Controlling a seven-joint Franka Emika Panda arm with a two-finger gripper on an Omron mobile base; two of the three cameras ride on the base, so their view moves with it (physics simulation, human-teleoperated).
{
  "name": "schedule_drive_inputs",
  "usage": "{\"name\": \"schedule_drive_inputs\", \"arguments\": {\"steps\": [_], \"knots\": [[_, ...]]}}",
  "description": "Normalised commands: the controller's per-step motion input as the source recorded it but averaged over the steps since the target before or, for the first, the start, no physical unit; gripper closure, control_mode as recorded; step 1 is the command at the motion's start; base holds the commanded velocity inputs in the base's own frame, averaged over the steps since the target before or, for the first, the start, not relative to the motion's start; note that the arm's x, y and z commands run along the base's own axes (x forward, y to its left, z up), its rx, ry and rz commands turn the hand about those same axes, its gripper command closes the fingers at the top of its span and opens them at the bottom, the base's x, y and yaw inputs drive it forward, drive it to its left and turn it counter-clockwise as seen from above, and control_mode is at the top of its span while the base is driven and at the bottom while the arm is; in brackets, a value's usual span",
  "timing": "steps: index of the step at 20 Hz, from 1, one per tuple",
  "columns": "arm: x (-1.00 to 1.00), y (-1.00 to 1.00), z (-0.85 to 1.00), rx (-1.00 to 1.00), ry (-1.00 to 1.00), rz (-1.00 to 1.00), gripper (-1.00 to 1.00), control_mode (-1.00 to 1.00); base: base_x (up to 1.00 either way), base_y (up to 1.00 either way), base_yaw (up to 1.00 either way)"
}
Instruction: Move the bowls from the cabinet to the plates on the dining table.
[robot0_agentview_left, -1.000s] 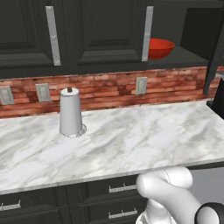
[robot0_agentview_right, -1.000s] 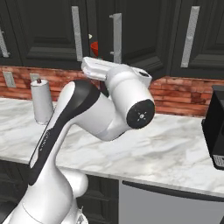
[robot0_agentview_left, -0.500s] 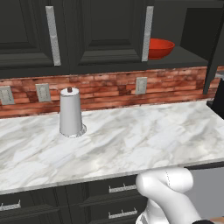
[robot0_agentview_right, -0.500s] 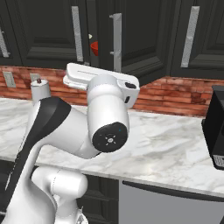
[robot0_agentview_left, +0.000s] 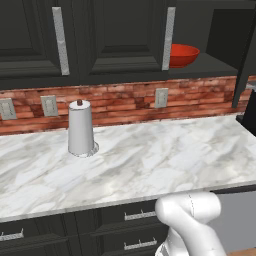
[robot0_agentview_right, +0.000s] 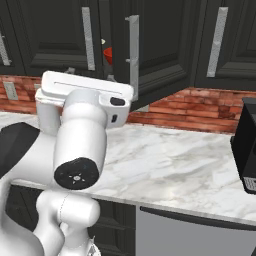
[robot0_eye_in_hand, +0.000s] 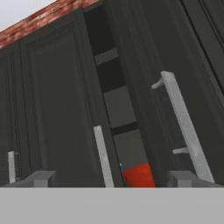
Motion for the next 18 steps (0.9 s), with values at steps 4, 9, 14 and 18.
{"name": "schedule_drive_inputs", "arguments": {"steps": [4,9,14,18], "knots": [[-0.02,0.55,0.16,-0.03,-0.12,-0.04,-1.00,-1.00,0.00,0.00,0.00],[0.00,0.57,0.08,-0.04,-0.11,-0.03,-1.00,-1.00,0.00,0.00,0.00],[0.12,0.47,-0.06,-0.04,-0.07,-0.08,-1.00,-1.00,0.00,0.00,0.00],[0.38,0.35,-0.20,-0.04,0.00,-0.10,-1.00,-1.00,0.00,0.00,0.00]]}}
